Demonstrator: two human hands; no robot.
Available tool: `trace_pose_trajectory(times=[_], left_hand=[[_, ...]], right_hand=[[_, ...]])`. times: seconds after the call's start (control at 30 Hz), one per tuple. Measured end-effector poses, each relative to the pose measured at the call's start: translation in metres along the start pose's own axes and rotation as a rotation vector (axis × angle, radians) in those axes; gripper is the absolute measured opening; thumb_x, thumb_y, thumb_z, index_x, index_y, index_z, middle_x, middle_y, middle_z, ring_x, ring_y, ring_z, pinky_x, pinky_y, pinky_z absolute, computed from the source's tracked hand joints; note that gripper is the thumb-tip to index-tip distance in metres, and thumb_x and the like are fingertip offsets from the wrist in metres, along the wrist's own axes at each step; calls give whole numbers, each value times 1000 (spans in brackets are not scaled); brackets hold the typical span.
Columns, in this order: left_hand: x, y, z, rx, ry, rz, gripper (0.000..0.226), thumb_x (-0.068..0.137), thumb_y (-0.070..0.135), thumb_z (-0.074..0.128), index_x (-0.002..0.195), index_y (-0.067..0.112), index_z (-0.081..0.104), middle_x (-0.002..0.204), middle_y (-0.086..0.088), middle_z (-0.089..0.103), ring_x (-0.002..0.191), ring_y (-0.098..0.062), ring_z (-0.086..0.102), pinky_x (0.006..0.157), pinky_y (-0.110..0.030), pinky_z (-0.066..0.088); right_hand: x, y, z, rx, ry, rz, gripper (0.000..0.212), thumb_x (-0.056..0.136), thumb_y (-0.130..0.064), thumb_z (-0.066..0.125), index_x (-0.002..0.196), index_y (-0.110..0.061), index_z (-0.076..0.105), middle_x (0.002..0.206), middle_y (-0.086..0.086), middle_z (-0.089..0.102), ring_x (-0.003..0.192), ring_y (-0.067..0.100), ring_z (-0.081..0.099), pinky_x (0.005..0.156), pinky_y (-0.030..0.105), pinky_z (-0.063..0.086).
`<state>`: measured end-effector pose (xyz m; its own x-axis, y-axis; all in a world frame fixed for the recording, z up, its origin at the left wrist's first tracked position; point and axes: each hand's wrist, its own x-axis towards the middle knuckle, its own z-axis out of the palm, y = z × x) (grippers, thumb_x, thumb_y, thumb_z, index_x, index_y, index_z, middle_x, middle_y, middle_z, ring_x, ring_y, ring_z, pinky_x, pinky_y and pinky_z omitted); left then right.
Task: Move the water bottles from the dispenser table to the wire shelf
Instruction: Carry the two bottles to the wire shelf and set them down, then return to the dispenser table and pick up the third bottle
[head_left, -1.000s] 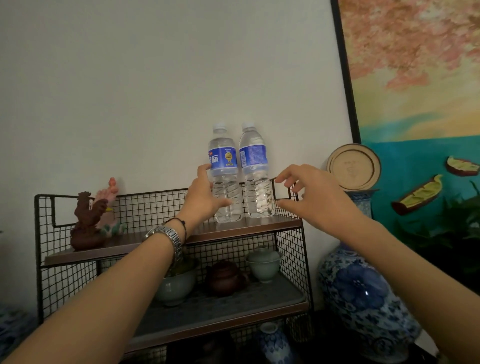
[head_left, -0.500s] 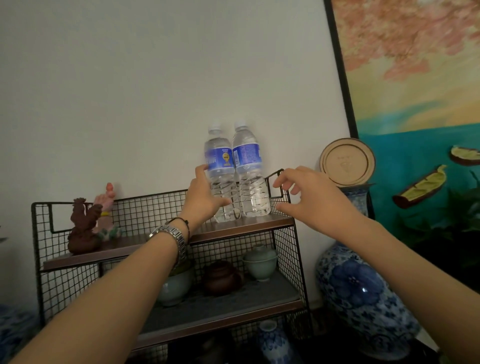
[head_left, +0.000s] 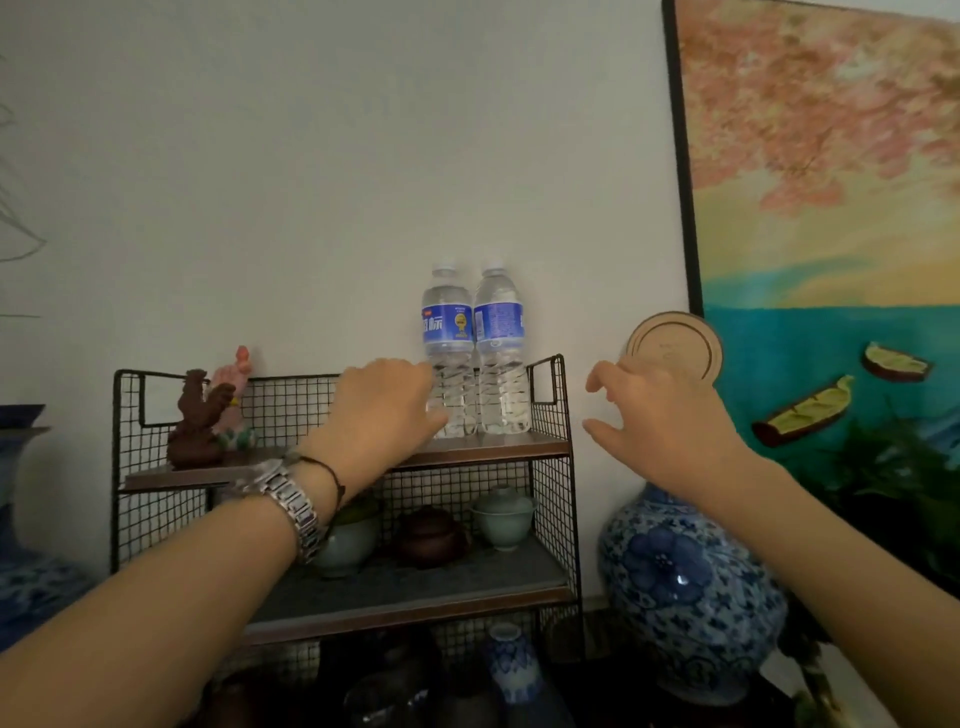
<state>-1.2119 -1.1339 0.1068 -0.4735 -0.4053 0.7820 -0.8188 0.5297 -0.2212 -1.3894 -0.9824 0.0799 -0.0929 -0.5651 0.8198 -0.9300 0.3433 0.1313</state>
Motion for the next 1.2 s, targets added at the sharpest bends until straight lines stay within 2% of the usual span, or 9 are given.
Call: trace_pose_trajectory(times=[0.17, 0.3, 0.4, 0.67, 0.8, 0.87, 0.93, 1.03, 1.2], left_hand=[[-30, 23, -27, -30, 133, 148, 42, 90, 47, 48, 118, 16, 53, 110, -7, 65, 98, -27, 61, 67, -34, 36], [-42, 38, -35, -162, 193, 225, 38, 89, 45, 48, 110, 16, 60, 103, -7, 66, 89, -25, 63, 68, -33, 46], [-55, 53, -39, -302, 179, 316, 34, 88, 42, 50, 103, 13, 61, 99, -9, 66, 89, -27, 63, 74, -38, 53], [-126, 125, -62, -595, 81, 684, 32, 90, 46, 49, 101, 17, 58, 102, -4, 63, 96, -26, 60, 75, -39, 48], [-168, 177, -112, -760, 93, 831, 35, 90, 46, 48, 109, 19, 59, 110, -3, 62, 106, -26, 58, 81, -37, 44], [-192, 202, -141, -851, 106, 908, 34, 90, 46, 48, 110, 20, 59, 113, -2, 62, 107, -26, 58, 81, -37, 42], [-219, 226, -173, -948, 139, 980, 32, 89, 44, 48, 107, 21, 61, 111, -2, 64, 105, -26, 60, 80, -34, 44], [-263, 255, -224, -1081, 175, 1131, 31, 89, 42, 48, 102, 18, 63, 103, -3, 67, 95, -25, 62, 76, -31, 49], [-360, 281, -319, -1271, 196, 1385, 31, 90, 43, 48, 105, 20, 62, 106, 0, 66, 98, -24, 62, 73, -34, 48]], right_hand=[[-24, -3, -29, -168, -57, 67, 33, 90, -39, 51, 113, -15, 56, 112, 9, 60, 105, 30, 54, 82, 38, 43], [-50, -10, -63, -272, -59, 167, 36, 91, -38, 50, 114, -11, 57, 112, 12, 60, 108, 33, 53, 86, 42, 41], [-83, -21, -86, -340, -59, 245, 34, 88, -39, 54, 110, -13, 58, 110, 11, 62, 108, 33, 54, 87, 43, 42], [-209, -51, -165, -600, -157, 511, 34, 84, -38, 61, 108, -14, 62, 106, 10, 64, 104, 33, 57, 84, 41, 45], [-276, -65, -232, -808, -196, 670, 29, 79, -28, 68, 97, -6, 66, 93, 16, 66, 89, 38, 63, 75, 42, 48], [-306, -77, -267, -900, -268, 780, 30, 78, -27, 69, 100, -7, 65, 95, 16, 65, 92, 38, 62, 76, 42, 47], [-339, -92, -304, -994, -311, 874, 33, 75, -26, 70, 103, -9, 65, 94, 15, 66, 92, 38, 62, 77, 42, 48], [-387, -117, -358, -1132, -333, 985, 36, 66, -28, 78, 97, -12, 66, 83, 14, 66, 81, 37, 65, 70, 42, 51], [-456, -184, -449, -1261, -347, 1202, 40, 84, -39, 59, 113, -13, 57, 110, 11, 62, 110, 35, 55, 90, 42, 43]])
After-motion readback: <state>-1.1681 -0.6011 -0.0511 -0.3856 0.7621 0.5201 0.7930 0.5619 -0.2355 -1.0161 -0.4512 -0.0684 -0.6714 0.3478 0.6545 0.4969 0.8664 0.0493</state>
